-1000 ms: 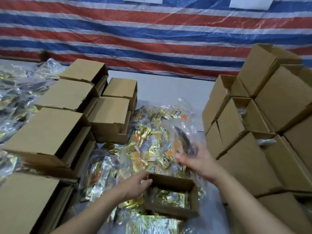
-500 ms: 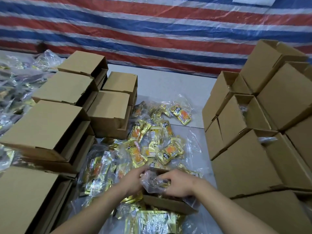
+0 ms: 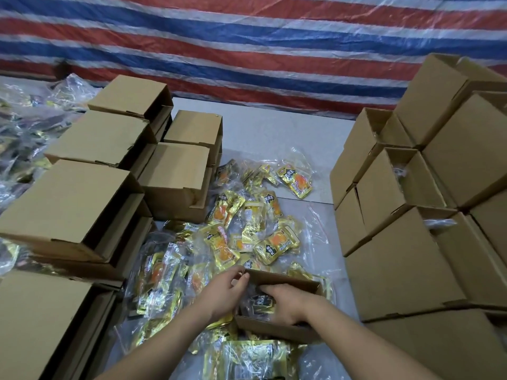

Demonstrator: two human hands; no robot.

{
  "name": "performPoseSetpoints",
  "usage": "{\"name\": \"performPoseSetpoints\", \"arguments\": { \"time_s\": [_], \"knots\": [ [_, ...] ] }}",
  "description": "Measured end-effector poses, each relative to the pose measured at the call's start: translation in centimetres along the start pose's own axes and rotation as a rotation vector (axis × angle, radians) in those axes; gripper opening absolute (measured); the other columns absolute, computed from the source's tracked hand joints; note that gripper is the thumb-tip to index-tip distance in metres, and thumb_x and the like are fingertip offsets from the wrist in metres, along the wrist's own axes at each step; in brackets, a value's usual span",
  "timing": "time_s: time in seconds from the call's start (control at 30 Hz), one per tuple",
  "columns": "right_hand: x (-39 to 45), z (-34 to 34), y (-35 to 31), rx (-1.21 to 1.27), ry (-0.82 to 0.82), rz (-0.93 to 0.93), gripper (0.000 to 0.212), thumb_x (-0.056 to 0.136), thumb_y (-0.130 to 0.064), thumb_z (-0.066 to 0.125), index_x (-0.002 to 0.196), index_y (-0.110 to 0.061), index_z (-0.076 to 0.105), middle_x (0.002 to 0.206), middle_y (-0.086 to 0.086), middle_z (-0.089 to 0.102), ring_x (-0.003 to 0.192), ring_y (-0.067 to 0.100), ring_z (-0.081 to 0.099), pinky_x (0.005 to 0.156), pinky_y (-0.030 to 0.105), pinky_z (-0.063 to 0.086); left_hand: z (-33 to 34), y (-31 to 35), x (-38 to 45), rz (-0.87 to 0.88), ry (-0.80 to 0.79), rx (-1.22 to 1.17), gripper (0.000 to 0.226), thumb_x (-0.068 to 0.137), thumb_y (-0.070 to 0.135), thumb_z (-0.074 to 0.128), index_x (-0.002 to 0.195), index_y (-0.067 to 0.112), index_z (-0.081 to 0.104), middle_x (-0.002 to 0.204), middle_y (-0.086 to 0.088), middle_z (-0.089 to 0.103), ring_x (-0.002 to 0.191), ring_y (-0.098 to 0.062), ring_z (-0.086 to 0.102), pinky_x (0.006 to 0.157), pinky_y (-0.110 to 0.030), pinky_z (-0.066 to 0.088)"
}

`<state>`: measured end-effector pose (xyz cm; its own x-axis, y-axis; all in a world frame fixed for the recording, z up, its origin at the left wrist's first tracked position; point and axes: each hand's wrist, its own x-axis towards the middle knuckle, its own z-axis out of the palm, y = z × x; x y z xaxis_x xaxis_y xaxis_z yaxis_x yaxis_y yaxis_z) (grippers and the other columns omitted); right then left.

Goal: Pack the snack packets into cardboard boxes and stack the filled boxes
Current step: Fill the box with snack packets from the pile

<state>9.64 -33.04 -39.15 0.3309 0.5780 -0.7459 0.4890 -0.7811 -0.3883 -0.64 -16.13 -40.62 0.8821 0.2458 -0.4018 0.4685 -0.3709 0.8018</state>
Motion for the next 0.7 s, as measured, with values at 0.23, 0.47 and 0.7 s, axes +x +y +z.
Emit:
{"name": "performPoseSetpoints", "arguments": {
  "time_s": [0.23,0.47,0.7],
  "knots": [
    [-3.3,-1.9,-0.2,-0.037,0.054,-0.051,0.031,0.092,-0.032,0.063,0.122,-0.027,0.067,0.121,-0.008,0.064,0.103,0.015,0.060,0.084,0.025,0.043,0.0,0.9,-0.5,0.023,-0.010,0.058,0.020,0.102,0.041,0.047,0.118,0.035,0.059,0.079,0.012,0.071,0.061,0.008,0.062,0.047,-0.008,0.039],
    [-1.3,0.3,-1.6,-0.041,-0.182,0.067,0.050,0.101,-0.046,0.037,0.132,-0.014,0.059,0.137,0.012,0.057,0.122,0.030,0.055,0.099,0.038,0.041,0.5,0.8,-0.7,-0.008,0.010,0.045,0.034,0.103,0.041,0.047,0.132,0.026,0.056,0.085,0.006,0.071,0.057,0.001,0.061,0.049,-0.014,0.043],
    [-3.0,-0.8,0.5,0.257,0.033,0.015,0.035,0.102,-0.039,0.041,0.100,-0.018,0.068,0.093,0.002,0.070,0.078,0.009,0.060,0.069,0.026,0.044,0.4,0.7,-0.6,-0.002,0.013,0.028,0.026,0.102,0.041,0.049,0.122,0.030,0.060,0.067,0.010,0.068,0.048,0.000,0.057,0.043,-0.016,0.039]
  ]
}}
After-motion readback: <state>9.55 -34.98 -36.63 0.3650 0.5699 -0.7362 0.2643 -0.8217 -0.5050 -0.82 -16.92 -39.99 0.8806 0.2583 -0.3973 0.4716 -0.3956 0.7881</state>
